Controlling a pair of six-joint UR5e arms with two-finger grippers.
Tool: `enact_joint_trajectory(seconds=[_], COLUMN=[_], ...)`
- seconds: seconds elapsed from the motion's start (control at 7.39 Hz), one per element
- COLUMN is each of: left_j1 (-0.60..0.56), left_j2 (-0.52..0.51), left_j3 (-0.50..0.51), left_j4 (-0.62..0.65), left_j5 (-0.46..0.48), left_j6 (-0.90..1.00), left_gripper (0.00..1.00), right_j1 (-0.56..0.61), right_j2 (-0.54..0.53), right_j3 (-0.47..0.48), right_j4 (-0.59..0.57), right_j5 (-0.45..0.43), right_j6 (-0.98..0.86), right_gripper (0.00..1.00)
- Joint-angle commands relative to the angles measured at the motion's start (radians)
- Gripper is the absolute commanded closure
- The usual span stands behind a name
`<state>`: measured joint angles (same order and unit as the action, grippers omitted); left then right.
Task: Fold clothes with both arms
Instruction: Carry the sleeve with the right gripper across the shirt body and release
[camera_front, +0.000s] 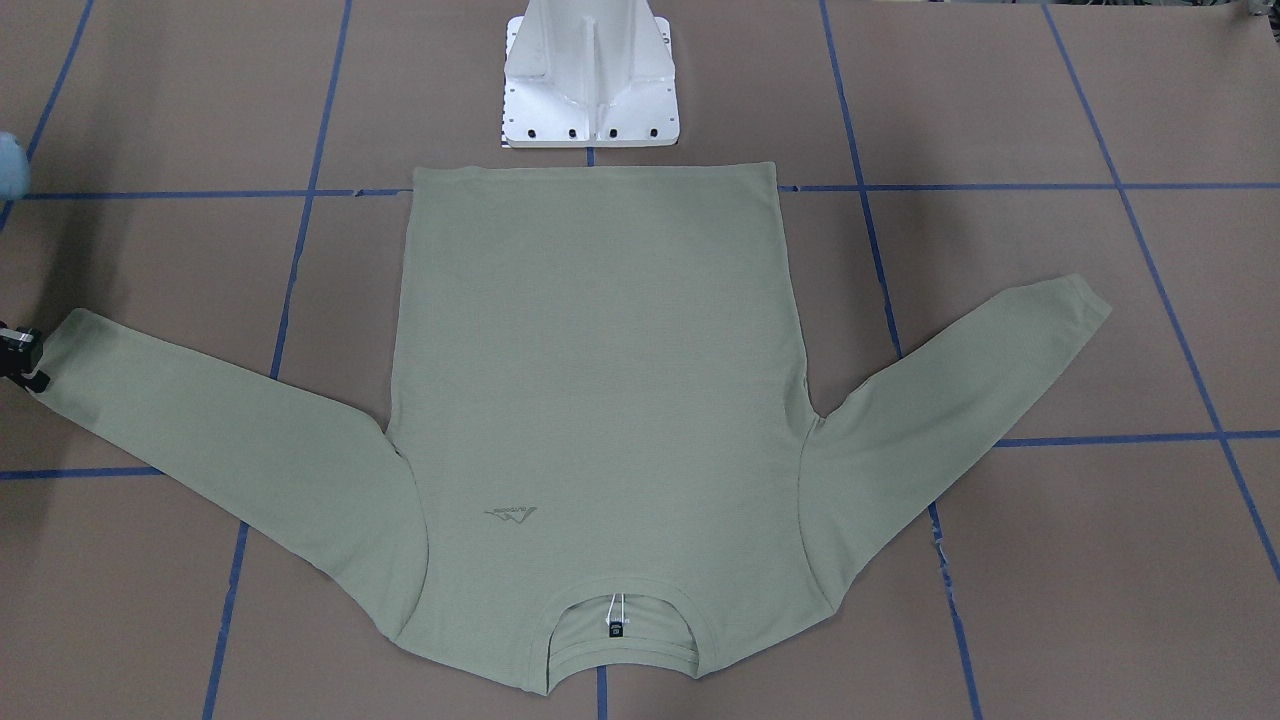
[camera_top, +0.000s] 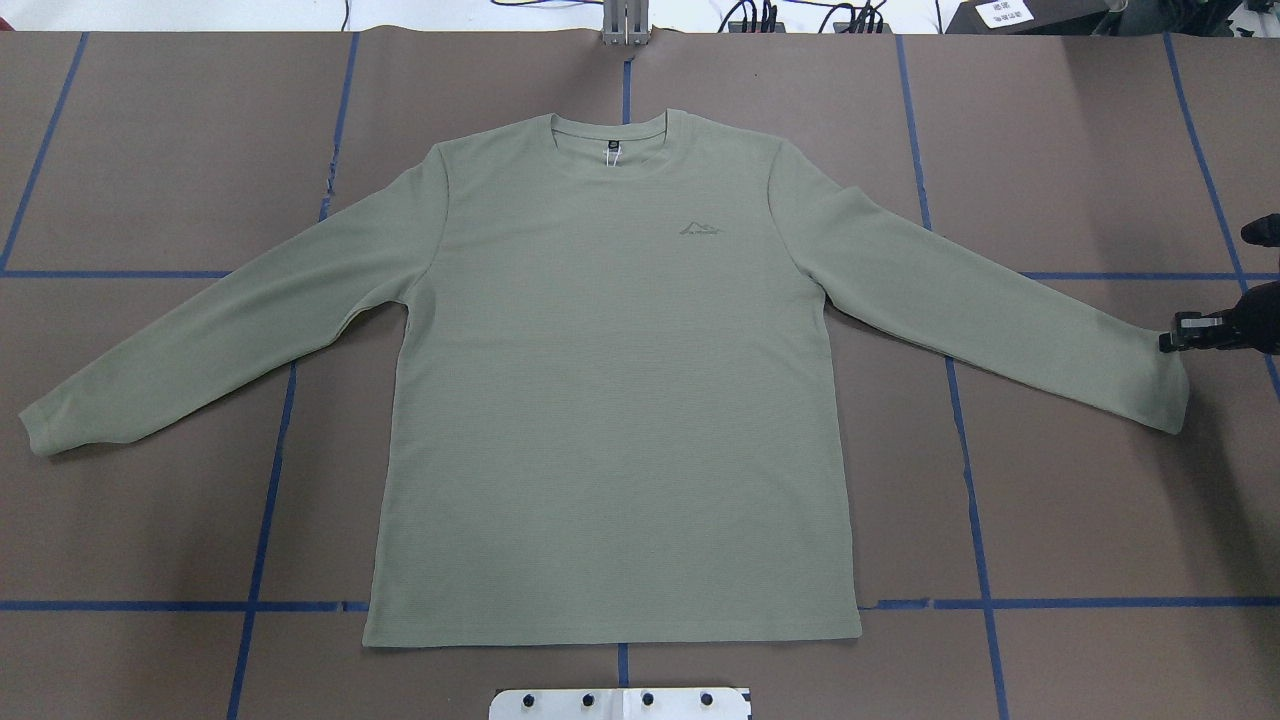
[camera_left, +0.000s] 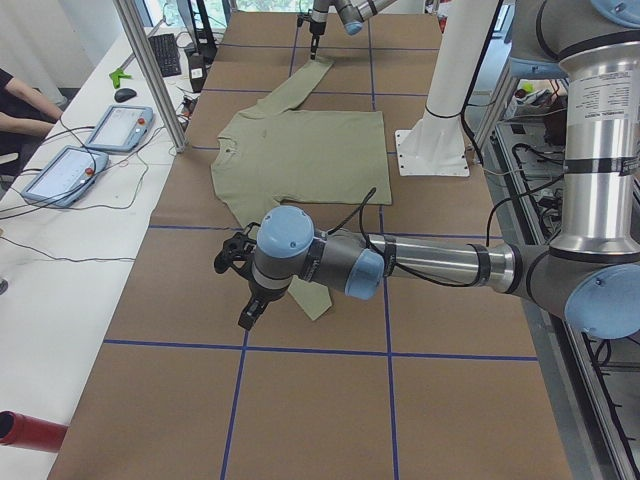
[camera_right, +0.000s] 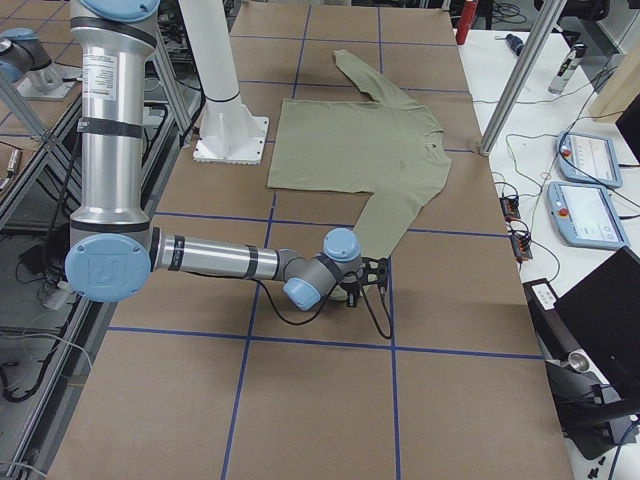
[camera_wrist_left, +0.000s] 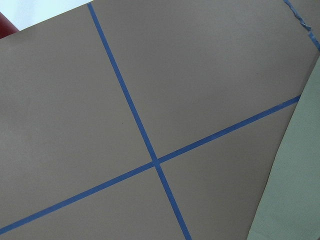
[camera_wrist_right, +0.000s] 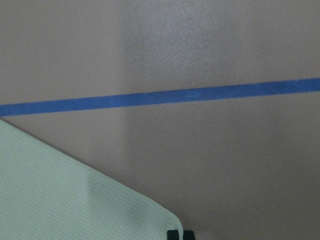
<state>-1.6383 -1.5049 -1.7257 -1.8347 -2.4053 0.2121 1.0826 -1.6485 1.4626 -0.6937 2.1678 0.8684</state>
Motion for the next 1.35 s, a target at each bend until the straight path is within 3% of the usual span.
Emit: enact_joint_trajectory(seconds=[0.0,0.27,0.41,0.54,0.68,0.81,0.95,1.22], left_j1=[0.0,0.0,0.0,0.0,0.0,0.0,0.002,0.0], left_j2=[0.0,0.0,-0.001,-0.001,-0.001,-0.003,-0.003,-0.005], left_j3=[0.0,0.006,0.008,0.009,0.014,0.018,0.021,0.02], left_j4=[0.0,0.0,0.0,-0.002,-0.002,-0.002,-0.002,-0.002], left_j5=[0.0,0.0,0.0,0.0,0.0,0.0,0.0,0.0], left_j6=[0.0,0.0,0.0,0.0,0.0,0.0,0.0,0.0], left_gripper=[0.0,0.0,0.0,0.0,0.0,0.0,0.0,0.0], right_j1=[0.005,0.005,0.003,-0.044,-0.129,-0.16,-0.174,-0.197], right_j2=[0.004,0.094,0.227,0.403,0.588,0.73,0.831,1.109], right_j3=[0.193,0.484,0.552,0.561,0.543,0.476,0.399,0.127], right_j4=[-0.249,-0.721,-0.962,-1.165,-1.364,-1.43,-1.428,-1.42], right_j5=[-0.005,-0.035,-0.074,-0.115,-0.205,-0.238,-0.241,-0.267], right_j6=[0.004,0.014,0.047,0.126,0.206,0.254,0.289,0.291], right_gripper=[1.0,1.0,1.0,1.0,1.0,1.0,1.0,1.0])
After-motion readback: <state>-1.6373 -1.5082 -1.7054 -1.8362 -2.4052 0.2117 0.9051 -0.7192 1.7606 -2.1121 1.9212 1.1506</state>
